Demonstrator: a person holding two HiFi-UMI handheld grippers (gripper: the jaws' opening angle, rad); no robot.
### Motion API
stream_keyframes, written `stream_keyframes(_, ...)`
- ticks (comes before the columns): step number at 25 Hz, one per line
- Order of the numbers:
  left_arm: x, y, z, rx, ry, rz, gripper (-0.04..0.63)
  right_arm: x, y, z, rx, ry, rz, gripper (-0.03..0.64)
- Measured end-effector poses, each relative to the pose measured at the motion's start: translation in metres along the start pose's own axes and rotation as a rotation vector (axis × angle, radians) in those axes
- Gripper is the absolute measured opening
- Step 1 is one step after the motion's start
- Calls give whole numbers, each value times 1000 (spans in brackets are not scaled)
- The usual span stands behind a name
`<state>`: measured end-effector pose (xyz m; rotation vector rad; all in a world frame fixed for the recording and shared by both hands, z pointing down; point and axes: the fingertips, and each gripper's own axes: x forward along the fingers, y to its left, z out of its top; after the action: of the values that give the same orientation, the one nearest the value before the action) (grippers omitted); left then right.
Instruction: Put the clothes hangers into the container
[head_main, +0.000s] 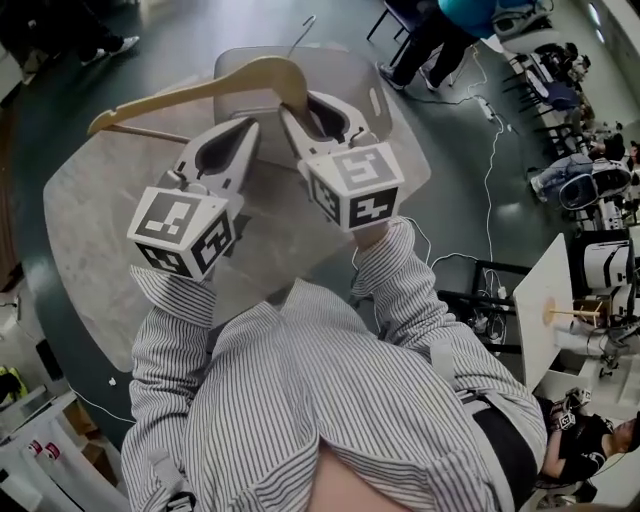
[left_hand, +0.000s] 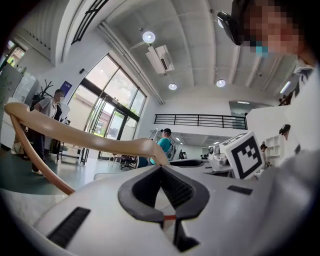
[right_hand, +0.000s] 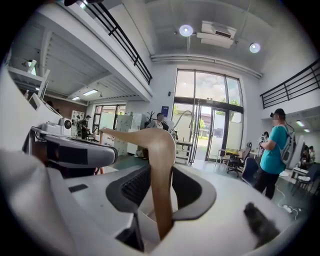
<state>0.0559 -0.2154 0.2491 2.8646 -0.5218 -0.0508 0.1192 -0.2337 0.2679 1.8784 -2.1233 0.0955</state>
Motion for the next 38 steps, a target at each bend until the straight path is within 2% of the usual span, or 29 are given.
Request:
stream_keyframes(5, 24, -13, 4, 1, -2, -35, 9, -10, -42, 2, 25, -32, -60, 137)
stream_keyframes(9, 42, -15, 5, 8, 1, -30, 9, -7, -69, 4, 45, -47, -69, 137)
stream_keyframes(15, 83, -10, 14, 32, 5, 13, 9, 11, -109, 23, 24, -88, -28, 137)
stream_keyframes(22, 108, 9, 18, 30, 3, 90, 9, 43, -132, 36, 17, -117, 40, 137)
stream_keyframes(29, 119, 33, -2, -4, 36, 160, 9, 80, -135, 11, 72, -74, 123, 137)
stream_keyframes(34, 128, 42, -16, -28, 63, 180, 9, 100, -136, -15, 116, -8, 178, 137)
stream_keyframes(38, 136, 39, -26, -22, 92, 176, 9, 109, -140, -35, 133, 43, 181, 137)
